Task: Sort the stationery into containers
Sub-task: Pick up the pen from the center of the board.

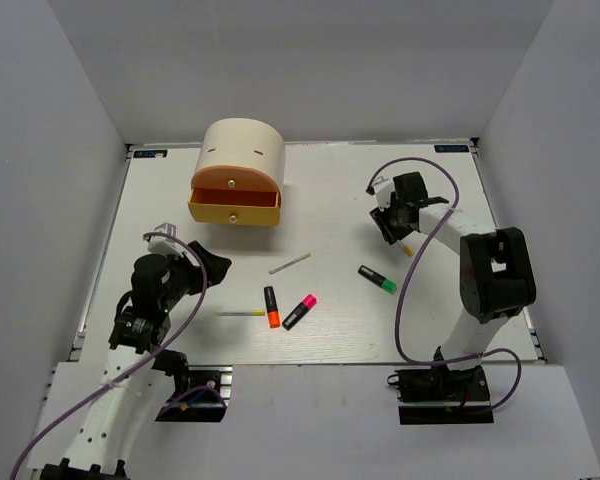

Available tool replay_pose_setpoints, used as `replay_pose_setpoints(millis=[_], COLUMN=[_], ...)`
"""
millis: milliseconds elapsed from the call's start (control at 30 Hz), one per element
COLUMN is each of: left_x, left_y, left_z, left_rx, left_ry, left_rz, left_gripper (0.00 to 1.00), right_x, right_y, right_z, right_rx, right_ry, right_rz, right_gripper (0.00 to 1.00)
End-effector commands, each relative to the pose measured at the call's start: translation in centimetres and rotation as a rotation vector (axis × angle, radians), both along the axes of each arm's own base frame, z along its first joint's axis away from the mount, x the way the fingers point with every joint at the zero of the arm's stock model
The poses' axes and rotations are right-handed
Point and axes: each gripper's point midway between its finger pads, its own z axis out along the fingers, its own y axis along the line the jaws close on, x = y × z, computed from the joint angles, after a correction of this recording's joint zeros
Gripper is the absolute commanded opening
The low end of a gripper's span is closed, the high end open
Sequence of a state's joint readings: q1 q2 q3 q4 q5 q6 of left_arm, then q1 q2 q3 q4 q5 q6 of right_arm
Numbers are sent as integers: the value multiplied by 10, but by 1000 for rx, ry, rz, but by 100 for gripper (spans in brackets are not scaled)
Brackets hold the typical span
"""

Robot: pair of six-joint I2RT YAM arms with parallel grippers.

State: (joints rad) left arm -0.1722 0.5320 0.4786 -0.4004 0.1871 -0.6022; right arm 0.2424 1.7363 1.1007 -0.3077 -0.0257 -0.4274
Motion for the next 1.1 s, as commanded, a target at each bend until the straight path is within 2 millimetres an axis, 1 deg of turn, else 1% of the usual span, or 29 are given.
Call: replay_pose_setpoints(millis=[0,33,100,167,233,267,333,367,400,433,467,500,567,600,633,667,700,733,767,800,833,867,900,967,1033,1067], left_x=[-10,-12,-13,-14,-15,-14,-14,-15,-16,-16,-15,-16,-15,-15,-15,-15,-14,-16,-16,-15,-16,-16,-16,-17,-18,-18], left_y=[4,4,4,3,4,4,2,0,-1,-3,-4,-4,-4,-3,-1,-1,-1,-1,-1,-1,-1,-1,-1,-1,-1,-1], left_z=[-11,-11,-12,-10,-15,-16,-25,-24,-31,-33,-31,-34,-34,-33,-35,-35,-31,-33,-33,-31,-35,-35,-35,-38,-42,-42], left_rx=[-64,-75,-92,-107,-125,-136,-173,-193,-205,-237,-249,-255,-264,-263,-258,-257,-260,-257,-257,-257,-252,-252,-252,-256,-254,-254], left_ry=[67,69,86,82,107,121,156,164,193,206,201,213,216,205,212,212,203,213,213,215,234,234,234,255,264,264], left_rz=[68,73,83,88,110,117,140,136,148,153,156,162,167,174,183,184,182,184,184,184,187,187,187,195,196,196], left_gripper=[84,84,84,84,84,84,84,84,84,84,84,84,84,84,84,84,84,84,84,84,84,84,84,84,84,84], right_x=[12,16,16,18,18,16,10,10,7,5,-1,-4,-11,-14,-13,-16,-18,-14,-14,-8,-7,-7,-1,-7,-3,-9], right_y=[-6,-8,-9,-12,-13,-12,-12,-12,-12,-10,-12,-8,-8,1,5,9,22,27,37,45,60,66,73,96,113,131], right_z=[0,2,-7,-10,-16,-15,-22,-22,-25,-26,-29,-29,-29,-27,-18,-13,-3,18,29,49,74,86,114,142,178,198], right_rx=[-29,-29,-37,-43,-44,-27,-13,-3,3,15,15,37,52,103,120,141,190,205,238,258,306,323,336,392,426,452], right_ry=[12,10,37,51,77,92,142,150,173,183,207,217,245,254,237,241,230,182,154,113,42,19,-38,-94,-174,-214], right_rz=[-10,-16,-14,-11,-9,1,15,20,25,35,42,63,75,114,141,160,244,276,336,374,467,499,537,647,715,777], right_gripper=[47,45,45,43,39,37,33,32,30,27,24,22,15,12,7,5,3,1,0,0,0,0,0,0,0,0])
